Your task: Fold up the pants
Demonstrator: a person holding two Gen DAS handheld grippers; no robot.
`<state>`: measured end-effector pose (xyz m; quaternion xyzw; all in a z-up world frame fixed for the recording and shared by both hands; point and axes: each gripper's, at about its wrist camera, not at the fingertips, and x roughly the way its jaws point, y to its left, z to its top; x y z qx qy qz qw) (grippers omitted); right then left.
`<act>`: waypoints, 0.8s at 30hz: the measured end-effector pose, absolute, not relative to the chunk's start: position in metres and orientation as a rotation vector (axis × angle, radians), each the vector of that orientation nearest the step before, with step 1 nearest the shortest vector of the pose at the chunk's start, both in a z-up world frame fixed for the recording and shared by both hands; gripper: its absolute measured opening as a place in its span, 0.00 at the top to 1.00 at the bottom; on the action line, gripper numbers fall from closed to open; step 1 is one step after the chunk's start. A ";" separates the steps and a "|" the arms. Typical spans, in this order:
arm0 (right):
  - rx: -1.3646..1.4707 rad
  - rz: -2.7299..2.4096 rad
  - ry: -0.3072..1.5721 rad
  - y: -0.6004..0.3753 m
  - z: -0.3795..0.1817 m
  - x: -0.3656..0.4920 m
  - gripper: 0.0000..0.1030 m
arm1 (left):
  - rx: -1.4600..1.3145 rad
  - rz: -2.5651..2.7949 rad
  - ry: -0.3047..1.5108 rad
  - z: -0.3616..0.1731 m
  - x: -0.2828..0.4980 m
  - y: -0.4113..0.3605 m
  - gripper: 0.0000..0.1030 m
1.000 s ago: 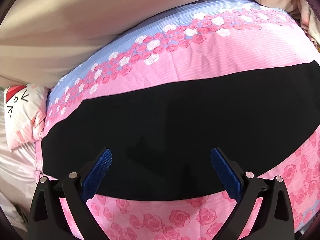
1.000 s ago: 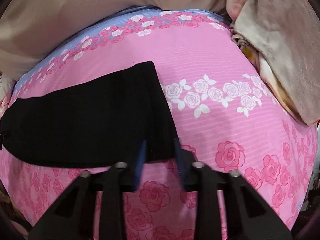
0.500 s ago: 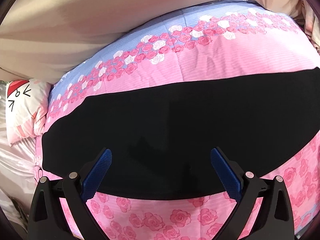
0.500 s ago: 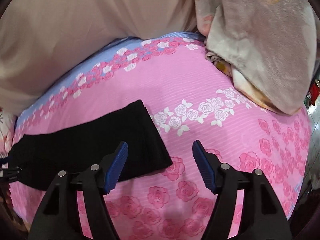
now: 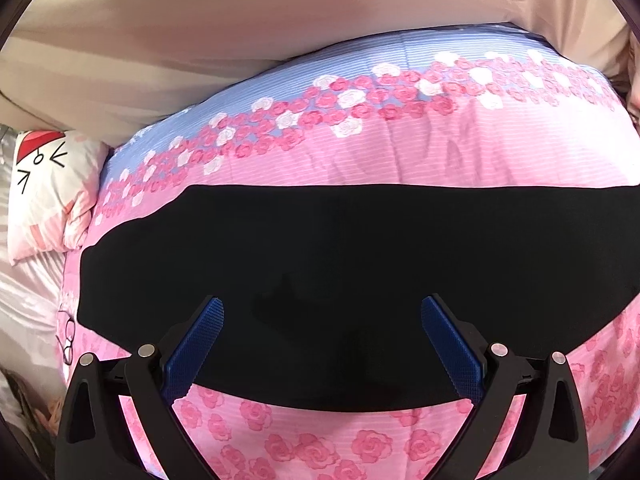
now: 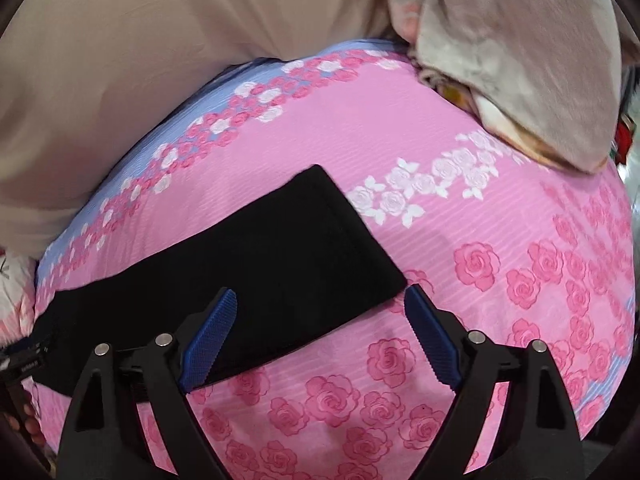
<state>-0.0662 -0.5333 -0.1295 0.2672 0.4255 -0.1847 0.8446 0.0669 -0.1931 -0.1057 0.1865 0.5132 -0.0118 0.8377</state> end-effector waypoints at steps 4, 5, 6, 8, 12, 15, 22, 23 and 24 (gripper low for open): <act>0.551 -0.436 0.909 -0.542 -0.139 -0.069 0.18 | 0.403 0.000 1.098 -0.108 0.069 -0.182 0.05; 0.540 -0.450 0.910 -0.543 -0.140 -0.071 0.18 | 0.408 0.008 1.101 -0.109 0.070 -0.179 0.05; 0.535 -0.456 0.908 -0.545 -0.141 -0.072 0.18 | 0.413 0.012 1.104 -0.110 0.070 -0.177 0.05; 0.535 -0.472 0.905 -0.549 -0.145 -0.075 0.18 | 0.422 0.017 1.110 -0.112 0.071 -0.174 0.05; 0.555 -0.495 0.912 -0.561 -0.153 -0.078 0.18 | 0.442 0.023 1.124 -0.116 0.072 -0.170 0.05; 0.579 -0.497 0.899 -0.571 -0.159 -0.079 0.18 | 0.458 0.018 1.133 -0.119 0.070 -0.170 0.05; 0.715 -0.394 0.858 -0.584 -0.177 -0.067 0.22 | 0.490 0.020 1.145 -0.122 0.066 -0.172 0.05; 0.692 -0.385 0.857 -0.582 -0.176 -0.064 0.24 | 0.490 0.019 1.144 -0.122 0.065 -0.172 0.05; 0.668 -0.365 0.866 -0.579 -0.176 -0.060 0.37 | 0.489 0.019 1.143 -0.121 0.065 -0.172 0.05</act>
